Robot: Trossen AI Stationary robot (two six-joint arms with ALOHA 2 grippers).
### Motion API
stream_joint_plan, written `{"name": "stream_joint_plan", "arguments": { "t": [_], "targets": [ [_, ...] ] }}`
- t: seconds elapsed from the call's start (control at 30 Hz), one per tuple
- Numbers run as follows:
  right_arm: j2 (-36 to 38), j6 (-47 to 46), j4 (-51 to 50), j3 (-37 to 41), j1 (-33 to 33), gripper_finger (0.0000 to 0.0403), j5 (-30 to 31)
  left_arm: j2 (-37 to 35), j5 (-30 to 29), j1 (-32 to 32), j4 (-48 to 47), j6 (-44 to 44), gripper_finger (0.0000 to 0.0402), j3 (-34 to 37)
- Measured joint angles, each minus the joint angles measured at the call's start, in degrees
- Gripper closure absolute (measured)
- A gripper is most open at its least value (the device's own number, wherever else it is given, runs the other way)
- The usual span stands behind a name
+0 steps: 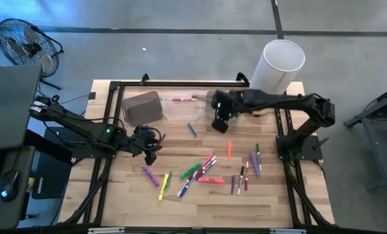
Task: Pick & Place Markers
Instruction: Put the pink pen into the black bin
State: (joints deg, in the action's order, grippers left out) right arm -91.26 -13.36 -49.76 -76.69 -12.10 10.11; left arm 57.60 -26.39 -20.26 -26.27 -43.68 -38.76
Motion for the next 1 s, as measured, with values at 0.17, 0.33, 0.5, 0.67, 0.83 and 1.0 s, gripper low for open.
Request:
{"name": "stream_joint_plan", "arguments": {
  "t": [0.17,0.33,0.5,0.67,0.83,1.0],
  "targets": [
    [-0.5,-11.5,-0.1,0.0,10.3,0.0399,1.7,0.0,1.8,0.0,0.0,-0.3,0.0246,0.0],
    [-0.2,-19.6,11.2,6.6,20.3,0.0402,0.8,4.1,2.3,0.1,-0.2,-0.9,0.0254,-0.4],
    [-0.2,-31.9,25.4,16.6,26.5,0.0402,-1.2,10.3,3.5,0.2,-2.9,-5.7,0.0256,-1.8],
    [0.7,-37.7,26.8,19.9,29.4,0.0402,-0.2,18.3,9.2,3.4,-13.3,-11.1,0.0256,-5.3],
    [1.8,-35.9,24.9,19.9,29.8,0.0403,0.0,24.2,17.8,7.6,-16.2,-12.2,0.0256,-6.3],
    [3.1,-31.3,23.5,19.7,28.6,0.0403,-0.3,29.0,20.8,10.2,-16.3,-12.1,0.0256,-6.4]
  ]
}}
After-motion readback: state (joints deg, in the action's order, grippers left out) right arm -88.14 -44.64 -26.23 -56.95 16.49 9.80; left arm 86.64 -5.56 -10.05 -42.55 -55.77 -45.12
